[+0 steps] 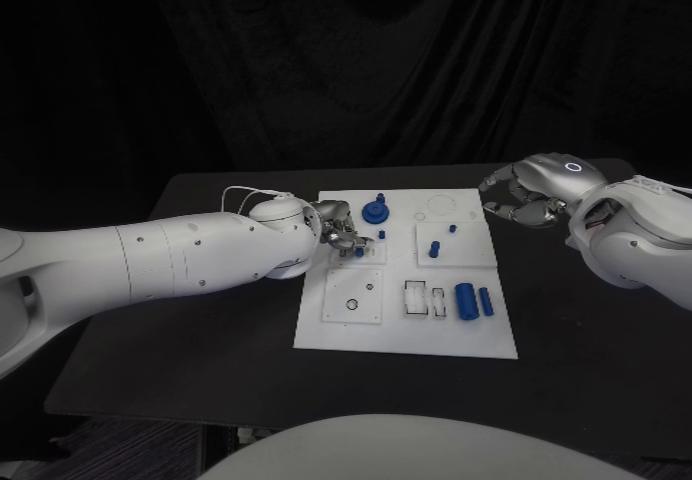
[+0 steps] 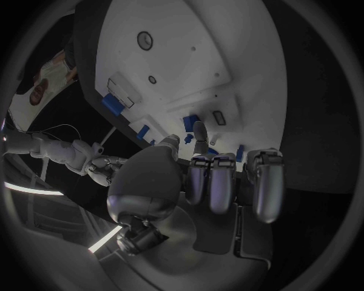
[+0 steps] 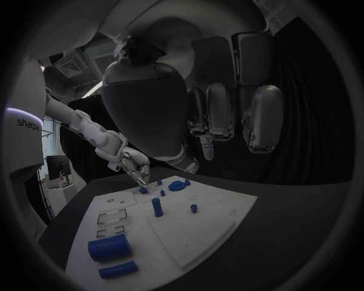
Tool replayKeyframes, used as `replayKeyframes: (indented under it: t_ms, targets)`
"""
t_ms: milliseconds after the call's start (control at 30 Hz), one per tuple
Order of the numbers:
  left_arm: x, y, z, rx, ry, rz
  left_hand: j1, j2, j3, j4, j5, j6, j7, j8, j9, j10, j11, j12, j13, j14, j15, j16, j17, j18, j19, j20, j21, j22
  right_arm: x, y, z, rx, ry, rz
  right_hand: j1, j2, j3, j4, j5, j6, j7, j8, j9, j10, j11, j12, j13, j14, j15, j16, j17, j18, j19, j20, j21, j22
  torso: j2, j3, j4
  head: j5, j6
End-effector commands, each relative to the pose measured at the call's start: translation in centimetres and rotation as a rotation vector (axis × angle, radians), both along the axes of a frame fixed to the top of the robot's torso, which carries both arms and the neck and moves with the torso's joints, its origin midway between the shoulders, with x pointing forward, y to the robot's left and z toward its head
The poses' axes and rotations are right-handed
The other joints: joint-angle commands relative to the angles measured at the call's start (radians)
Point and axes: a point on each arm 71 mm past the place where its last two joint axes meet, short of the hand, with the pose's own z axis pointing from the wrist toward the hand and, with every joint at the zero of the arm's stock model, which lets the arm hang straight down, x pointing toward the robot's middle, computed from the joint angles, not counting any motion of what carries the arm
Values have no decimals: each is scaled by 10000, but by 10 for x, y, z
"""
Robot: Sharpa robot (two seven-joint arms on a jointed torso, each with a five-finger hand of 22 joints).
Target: Assemble the parts on the task board
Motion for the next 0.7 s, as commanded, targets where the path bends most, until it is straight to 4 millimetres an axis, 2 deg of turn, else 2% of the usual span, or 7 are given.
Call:
replayKeyframes:
  t_ms: [33,67,700]
  targets:
    - [-3,3,-2,264,283,257,267,-25,31,-13,484,-182,24,-115,3,1024,54,27,2605,1057,20,26,2630,92,544,3,-45,2178,0,-3,-1,-50,67,-214,103,8,60,-16,-49,62,-13,-58,-10,943,73,-42,2531,731,56,-58,1840,67,-69,28,-53,1804,-3,5,-1,20,2]
    - [-4,4,-3,301,329,261,373,-55,53,-16,644,-334,62,-157,47,1024,80,27,2605,1057,37,26,2630,94,541,17,-55,2176,0,-3,-1,-54,71,-222,103,8,60,-16,-49,62,-13,-58,-10,943,73,-42,2531,731,56,-58,1840,67,-69,28,-53,1804,1,5,-3,33,2]
    - [-7,2,-4,451,593,62,351,-6,61,24,688,-349,74,-128,100,1024,95,27,2605,1057,50,26,2630,104,521,28,-92,2158,-1,-4,-2,-74,106,-243,93,-1,70,-27,-52,78,-10,-62,-20,934,77,-50,2524,729,59,-65,1834,70,-74,31,-71,1800,1,1,-2,69,2]
